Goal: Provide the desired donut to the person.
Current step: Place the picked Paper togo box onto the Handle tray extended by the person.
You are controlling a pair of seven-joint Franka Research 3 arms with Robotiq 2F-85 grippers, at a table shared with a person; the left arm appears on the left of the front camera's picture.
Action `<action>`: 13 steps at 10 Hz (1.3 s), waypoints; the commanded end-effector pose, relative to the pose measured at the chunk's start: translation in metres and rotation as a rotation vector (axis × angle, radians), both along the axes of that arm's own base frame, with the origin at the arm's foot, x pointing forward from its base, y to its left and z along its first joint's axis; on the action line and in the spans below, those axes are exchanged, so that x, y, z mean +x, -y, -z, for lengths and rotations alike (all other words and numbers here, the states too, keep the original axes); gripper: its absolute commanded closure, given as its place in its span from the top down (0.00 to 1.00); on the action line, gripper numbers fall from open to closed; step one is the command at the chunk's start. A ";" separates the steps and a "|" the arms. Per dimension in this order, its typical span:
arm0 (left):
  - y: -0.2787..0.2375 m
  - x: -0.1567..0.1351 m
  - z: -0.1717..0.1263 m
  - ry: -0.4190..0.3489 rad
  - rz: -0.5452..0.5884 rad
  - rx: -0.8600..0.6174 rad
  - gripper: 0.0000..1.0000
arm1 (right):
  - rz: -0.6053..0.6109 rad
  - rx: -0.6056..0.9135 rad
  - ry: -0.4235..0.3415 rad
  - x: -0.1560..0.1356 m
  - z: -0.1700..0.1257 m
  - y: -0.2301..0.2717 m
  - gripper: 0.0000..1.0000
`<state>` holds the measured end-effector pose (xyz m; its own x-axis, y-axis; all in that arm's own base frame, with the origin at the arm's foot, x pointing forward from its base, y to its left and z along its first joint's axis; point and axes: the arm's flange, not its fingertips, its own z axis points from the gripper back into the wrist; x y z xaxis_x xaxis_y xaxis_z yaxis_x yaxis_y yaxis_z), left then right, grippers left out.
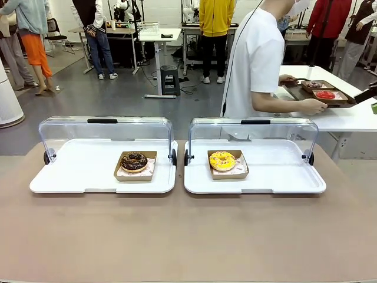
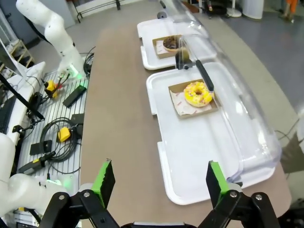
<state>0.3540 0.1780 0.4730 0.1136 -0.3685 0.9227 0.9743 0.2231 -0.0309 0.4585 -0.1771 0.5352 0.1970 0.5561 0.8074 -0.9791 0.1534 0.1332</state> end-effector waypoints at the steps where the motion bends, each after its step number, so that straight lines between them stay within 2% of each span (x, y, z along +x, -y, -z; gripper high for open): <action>1: 0.000 -0.001 -0.001 0.015 0.002 -0.017 1.00 | -0.021 -0.004 0.009 -0.004 0.008 -0.001 1.00; 4: 0.000 -0.001 -0.001 0.015 0.002 -0.017 1.00 | -0.108 -0.077 -0.015 -0.003 -0.005 -0.021 1.00; 5: 0.000 -0.001 -0.001 0.015 0.002 -0.017 1.00 | -0.024 -0.019 -0.004 -0.001 0.004 -0.004 1.00; 13: 0.000 -0.001 -0.001 0.015 0.002 -0.017 1.00 | -0.024 -0.019 -0.004 -0.001 0.004 -0.004 1.00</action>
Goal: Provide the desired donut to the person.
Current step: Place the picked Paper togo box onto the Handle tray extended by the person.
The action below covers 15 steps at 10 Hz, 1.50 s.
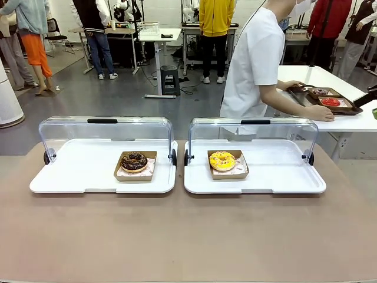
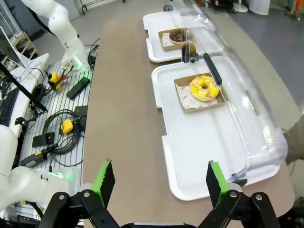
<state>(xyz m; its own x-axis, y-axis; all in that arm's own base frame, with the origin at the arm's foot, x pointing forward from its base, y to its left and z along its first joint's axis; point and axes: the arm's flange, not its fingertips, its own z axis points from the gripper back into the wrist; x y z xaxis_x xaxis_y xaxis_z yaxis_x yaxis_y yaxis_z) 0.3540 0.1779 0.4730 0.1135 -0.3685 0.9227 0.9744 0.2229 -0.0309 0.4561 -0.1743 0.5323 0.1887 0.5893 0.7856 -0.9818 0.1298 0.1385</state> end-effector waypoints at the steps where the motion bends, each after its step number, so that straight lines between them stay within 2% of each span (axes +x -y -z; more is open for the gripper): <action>1: 0.000 -0.001 -0.001 0.015 0.001 -0.017 1.00 | 0.005 0.016 0.006 0.001 0.001 -0.001 1.00; 15: 0.000 -0.001 -0.001 0.015 0.001 -0.017 1.00 | 0.005 0.016 0.006 0.001 0.001 -0.001 1.00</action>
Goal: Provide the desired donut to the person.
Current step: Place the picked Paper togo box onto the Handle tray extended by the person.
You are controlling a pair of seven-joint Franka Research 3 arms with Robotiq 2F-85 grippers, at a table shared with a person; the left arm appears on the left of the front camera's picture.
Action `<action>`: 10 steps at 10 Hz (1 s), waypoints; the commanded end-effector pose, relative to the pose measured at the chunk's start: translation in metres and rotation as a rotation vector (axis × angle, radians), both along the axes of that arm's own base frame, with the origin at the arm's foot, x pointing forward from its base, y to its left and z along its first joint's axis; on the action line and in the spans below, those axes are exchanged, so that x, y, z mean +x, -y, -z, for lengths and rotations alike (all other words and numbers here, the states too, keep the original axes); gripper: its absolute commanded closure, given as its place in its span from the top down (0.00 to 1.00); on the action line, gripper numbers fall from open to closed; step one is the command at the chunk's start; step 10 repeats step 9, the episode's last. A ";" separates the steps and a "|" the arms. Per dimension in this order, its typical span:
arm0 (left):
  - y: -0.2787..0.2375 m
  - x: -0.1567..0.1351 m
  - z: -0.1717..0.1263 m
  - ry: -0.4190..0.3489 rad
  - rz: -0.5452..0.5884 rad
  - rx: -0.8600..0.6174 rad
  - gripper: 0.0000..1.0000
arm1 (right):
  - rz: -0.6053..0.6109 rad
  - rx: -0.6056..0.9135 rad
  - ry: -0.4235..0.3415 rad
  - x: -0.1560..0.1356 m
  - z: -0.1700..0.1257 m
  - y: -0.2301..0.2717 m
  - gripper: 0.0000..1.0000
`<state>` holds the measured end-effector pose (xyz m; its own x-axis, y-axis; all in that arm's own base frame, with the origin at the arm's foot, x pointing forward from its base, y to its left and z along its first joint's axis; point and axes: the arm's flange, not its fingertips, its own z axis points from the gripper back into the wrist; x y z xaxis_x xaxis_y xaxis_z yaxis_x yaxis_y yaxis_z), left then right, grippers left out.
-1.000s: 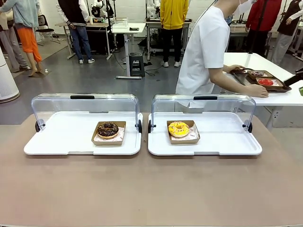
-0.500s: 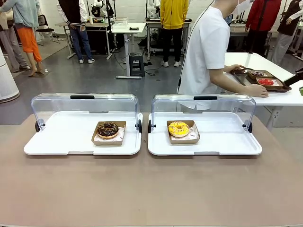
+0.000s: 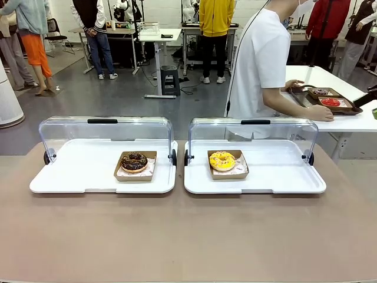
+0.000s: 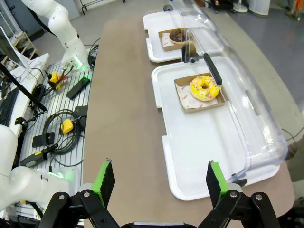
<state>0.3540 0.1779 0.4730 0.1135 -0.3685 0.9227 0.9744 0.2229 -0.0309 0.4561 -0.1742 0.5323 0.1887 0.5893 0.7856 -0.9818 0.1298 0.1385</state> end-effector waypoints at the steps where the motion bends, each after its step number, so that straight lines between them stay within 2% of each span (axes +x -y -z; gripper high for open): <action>1: 0.000 -0.001 -0.001 0.015 0.001 -0.017 1.00 | 0.005 0.015 0.006 0.001 0.001 -0.001 1.00; 10: 0.000 -0.001 -0.001 0.015 0.001 -0.017 1.00 | 0.005 0.015 0.006 0.001 0.001 -0.001 1.00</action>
